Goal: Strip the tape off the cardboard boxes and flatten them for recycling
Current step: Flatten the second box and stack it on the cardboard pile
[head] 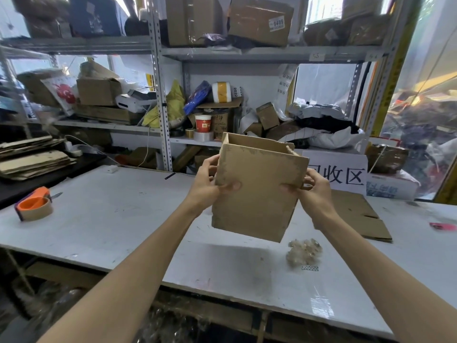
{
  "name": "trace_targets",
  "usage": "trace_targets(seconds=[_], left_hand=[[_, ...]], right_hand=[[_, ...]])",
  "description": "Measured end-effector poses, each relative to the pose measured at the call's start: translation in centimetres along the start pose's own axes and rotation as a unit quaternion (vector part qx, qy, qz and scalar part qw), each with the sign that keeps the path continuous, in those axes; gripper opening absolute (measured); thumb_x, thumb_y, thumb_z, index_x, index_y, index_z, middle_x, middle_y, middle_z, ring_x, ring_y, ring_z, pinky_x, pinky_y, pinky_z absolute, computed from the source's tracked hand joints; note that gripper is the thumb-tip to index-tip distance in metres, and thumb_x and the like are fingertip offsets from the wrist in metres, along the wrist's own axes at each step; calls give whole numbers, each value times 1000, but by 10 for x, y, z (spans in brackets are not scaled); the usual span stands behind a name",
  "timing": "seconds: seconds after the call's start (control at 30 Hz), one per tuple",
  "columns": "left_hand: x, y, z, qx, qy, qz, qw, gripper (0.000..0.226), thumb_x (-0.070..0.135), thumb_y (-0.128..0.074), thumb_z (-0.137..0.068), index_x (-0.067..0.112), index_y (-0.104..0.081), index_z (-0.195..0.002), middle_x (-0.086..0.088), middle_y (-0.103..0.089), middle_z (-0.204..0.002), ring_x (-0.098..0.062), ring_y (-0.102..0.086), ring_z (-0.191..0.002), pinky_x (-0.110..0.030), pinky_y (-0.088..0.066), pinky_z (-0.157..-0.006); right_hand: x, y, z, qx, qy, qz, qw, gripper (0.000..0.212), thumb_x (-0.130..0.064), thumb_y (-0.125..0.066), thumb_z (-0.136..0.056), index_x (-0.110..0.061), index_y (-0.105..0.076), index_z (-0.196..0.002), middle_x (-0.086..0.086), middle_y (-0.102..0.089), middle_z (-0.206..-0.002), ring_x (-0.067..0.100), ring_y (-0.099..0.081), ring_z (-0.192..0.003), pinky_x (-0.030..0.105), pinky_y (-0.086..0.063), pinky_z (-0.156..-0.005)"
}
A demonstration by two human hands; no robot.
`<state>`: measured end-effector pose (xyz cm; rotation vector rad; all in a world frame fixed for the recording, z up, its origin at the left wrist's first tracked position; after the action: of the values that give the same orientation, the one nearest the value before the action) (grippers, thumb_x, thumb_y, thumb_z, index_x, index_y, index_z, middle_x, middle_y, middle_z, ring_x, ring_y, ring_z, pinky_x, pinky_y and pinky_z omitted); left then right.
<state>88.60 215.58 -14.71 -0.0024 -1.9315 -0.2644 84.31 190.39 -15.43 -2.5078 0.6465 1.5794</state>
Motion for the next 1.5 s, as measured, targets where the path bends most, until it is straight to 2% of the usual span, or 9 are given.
trace_targets(seconds=[0.23, 0.37, 0.5, 0.73, 0.9, 1.13, 1.27, 1.4, 1.5], left_hand=[[-13, -12, -9, 72, 4, 47, 996, 22, 14, -62, -96, 23, -61, -116, 12, -67, -106, -14, -62, -104, -28, -52, -72], [-13, -27, -22, 75, 35, 66, 994, 30, 13, -61, -97, 21, -58, -125, 10, -65, -107, -10, -62, -100, -25, -51, -71], [-7, -52, -39, 92, 46, 1, 995, 36, 26, -68, -92, 18, -52, -123, -4, -63, -119, -15, -62, -99, -33, -55, -78], [-39, -148, -48, 8, 210, -20, 978, 100, 38, -84, -76, 3, -24, -148, -13, -41, -149, -31, -47, -131, -45, -48, -100], [-60, -249, -56, -33, 264, 156, 951, 53, 11, -71, -90, -1, -48, -137, -11, -62, -123, -29, -64, -106, -44, -56, -85], [-92, -309, -119, -26, 202, 61, 977, 35, 3, -73, -85, 11, -54, -114, -12, -66, -116, -27, -63, -107, -38, -53, -94], [-110, -339, -140, -50, 182, 31, 982, 38, 11, -76, -83, 11, -55, -114, -6, -67, -112, -25, -64, -104, -41, -54, -94], [-130, -360, -155, -137, 196, 30, 970, 35, -4, -75, -64, 15, -57, -86, -13, -67, -95, -23, -63, -82, -43, -57, -80], [-153, -368, -164, -165, 207, -86, 961, 42, 2, -76, -71, 8, -60, -109, -18, -62, -116, -30, -62, -107, -43, -55, -91]], right_hand=[[6, 29, -3, 6, -47, 85, 995, 92, -33, -88, -62, -17, -40, -139, 8, -43, -135, 22, -44, -122, 40, -45, -99], [19, 51, -4, 58, -118, 83, 988, 102, -29, -90, -59, -12, -27, -137, 14, -38, -138, 28, -44, -123, 50, -43, -102], [30, 82, -5, 96, -196, -25, 975, 73, -12, -82, -70, -9, -43, -131, 12, -58, -126, 23, -61, -93, 41, -55, -73], [77, 125, -3, 293, -254, -183, 903, 54, 4, -70, -81, -3, -50, -131, 12, -58, -130, 32, -56, -116, 48, -46, -100], [117, 134, -16, 316, -294, -300, 851, 53, 14, -61, -83, -2, -50, -132, 11, -59, -129, 29, -58, -111, 48, -48, -95], [176, 213, -36, 345, -308, -14, 887, 112, -2, -88, -59, -17, -18, -145, 14, -38, -143, 29, -46, -124, 36, -37, -107], [211, 226, -58, 279, -297, 115, 906, 71, -13, -89, -60, -4, -56, -122, 15, -63, -121, 30, -61, -105, 39, -49, -95], [241, 223, -76, 281, -291, 154, 902, 67, -19, -87, -64, -5, -56, -122, 13, -63, -120, 29, -59, -105, 33, -48, -88], [263, 223, -79, 261, -300, 197, 896, 69, -20, -87, -64, -7, -54, -124, 13, -61, -122, 29, -56, -106, 29, -42, -81]])
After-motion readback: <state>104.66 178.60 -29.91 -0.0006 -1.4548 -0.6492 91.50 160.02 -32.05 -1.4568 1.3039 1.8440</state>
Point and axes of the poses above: each hand's wrist, its own z-axis away from the middle knuckle, its own y-axis out of the back of the hand, x = y × z, the point moved 2 cm from there along -z, towards the middle knuckle
